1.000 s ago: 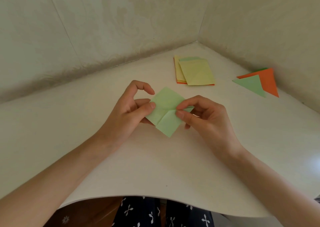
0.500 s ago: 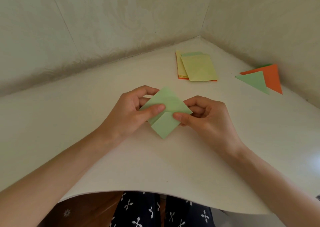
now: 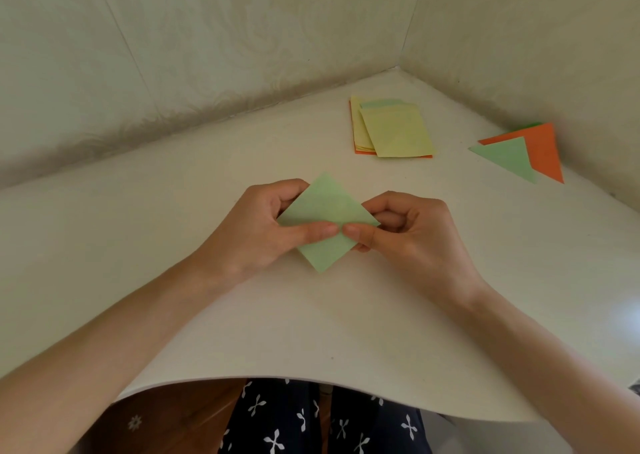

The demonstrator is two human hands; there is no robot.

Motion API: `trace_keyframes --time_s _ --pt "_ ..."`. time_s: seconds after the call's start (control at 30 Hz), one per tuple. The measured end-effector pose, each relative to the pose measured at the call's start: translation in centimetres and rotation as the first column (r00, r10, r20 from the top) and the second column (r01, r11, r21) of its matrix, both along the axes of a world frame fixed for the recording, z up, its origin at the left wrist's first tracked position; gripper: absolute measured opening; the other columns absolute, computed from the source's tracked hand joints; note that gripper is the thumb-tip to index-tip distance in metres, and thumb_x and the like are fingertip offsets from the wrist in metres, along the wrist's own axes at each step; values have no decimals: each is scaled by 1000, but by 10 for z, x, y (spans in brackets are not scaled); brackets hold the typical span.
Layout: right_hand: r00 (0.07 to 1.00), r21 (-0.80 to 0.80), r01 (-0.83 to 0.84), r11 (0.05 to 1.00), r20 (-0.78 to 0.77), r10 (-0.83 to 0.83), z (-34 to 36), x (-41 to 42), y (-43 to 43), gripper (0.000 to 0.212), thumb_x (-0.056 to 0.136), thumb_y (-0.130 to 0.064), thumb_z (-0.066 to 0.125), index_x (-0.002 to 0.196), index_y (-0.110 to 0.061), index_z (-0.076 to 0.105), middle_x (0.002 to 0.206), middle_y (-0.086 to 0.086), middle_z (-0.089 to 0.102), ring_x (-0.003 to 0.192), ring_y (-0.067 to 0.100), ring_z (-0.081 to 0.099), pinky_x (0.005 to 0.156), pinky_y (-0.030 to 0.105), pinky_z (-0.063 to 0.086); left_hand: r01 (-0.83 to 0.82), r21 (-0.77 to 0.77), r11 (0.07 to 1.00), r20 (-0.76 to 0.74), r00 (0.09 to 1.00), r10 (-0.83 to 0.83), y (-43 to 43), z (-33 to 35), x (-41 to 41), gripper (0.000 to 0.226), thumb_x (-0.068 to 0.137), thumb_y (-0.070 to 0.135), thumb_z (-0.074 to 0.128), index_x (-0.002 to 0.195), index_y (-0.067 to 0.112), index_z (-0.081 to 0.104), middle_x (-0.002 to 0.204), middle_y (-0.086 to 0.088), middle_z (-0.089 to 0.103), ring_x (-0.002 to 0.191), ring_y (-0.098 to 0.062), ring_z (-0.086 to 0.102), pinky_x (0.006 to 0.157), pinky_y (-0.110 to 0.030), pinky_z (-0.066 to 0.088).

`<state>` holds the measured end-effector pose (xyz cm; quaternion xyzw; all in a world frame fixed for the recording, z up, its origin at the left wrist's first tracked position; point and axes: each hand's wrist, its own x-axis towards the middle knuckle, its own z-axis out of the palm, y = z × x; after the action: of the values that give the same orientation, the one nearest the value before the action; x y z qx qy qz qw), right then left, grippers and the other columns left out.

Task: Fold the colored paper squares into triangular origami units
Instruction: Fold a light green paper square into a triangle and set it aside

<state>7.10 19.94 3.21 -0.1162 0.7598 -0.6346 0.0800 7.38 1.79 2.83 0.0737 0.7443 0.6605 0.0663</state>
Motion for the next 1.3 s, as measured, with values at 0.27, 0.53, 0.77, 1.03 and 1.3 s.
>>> trace_keyframes --time_s 0.27,0.53,0.77,1.03,1.3 --pt "999 32 -36 999 27 35 -1 -2 3 8 82 -4 68 78 -10 65 62 -1 70 58 6 63 59 17 50 -53 75 996 43 998 50 -1 0 -2 25 64 10 73 88 6 67 81 0 73 74 -10 68 67 -20 54" --pt "1000 47 -4 999 27 3 0 -2 2 11 85 -8 65 74 -8 66 63 0 70 57 10 65 55 22 52 -55 74 996 44 998 52 -1 1 -1 27 66 12 72 92 8 69 89 -4 74 79 -13 69 73 -25 55" --pt "999 -11 -21 1000 35 22 -2 -2 4 19 91 -10 57 75 -5 68 67 4 71 62 17 68 55 23 52 -61 43 997 54 997 58 -1 0 -1 28 64 16 73 90 6 69 89 -7 73 78 -12 68 74 -27 54" --pt "980 -155 -29 988 192 58 0 -3 -3 34 86 -32 52 85 -1 65 73 9 71 61 19 67 48 23 50 -142 147 979 102 987 128 2 2 -1 30 64 16 73 94 10 71 89 -5 74 83 -15 70 77 -25 54" --pt "1000 -74 14 997 3 -14 -3 -1 -6 30 96 -13 49 71 -1 60 56 2 64 48 14 58 45 23 45 -167 270 948 178 977 121 10 2 1 36 63 16 73 97 5 70 93 -10 74 87 -24 71 81 -33 56"
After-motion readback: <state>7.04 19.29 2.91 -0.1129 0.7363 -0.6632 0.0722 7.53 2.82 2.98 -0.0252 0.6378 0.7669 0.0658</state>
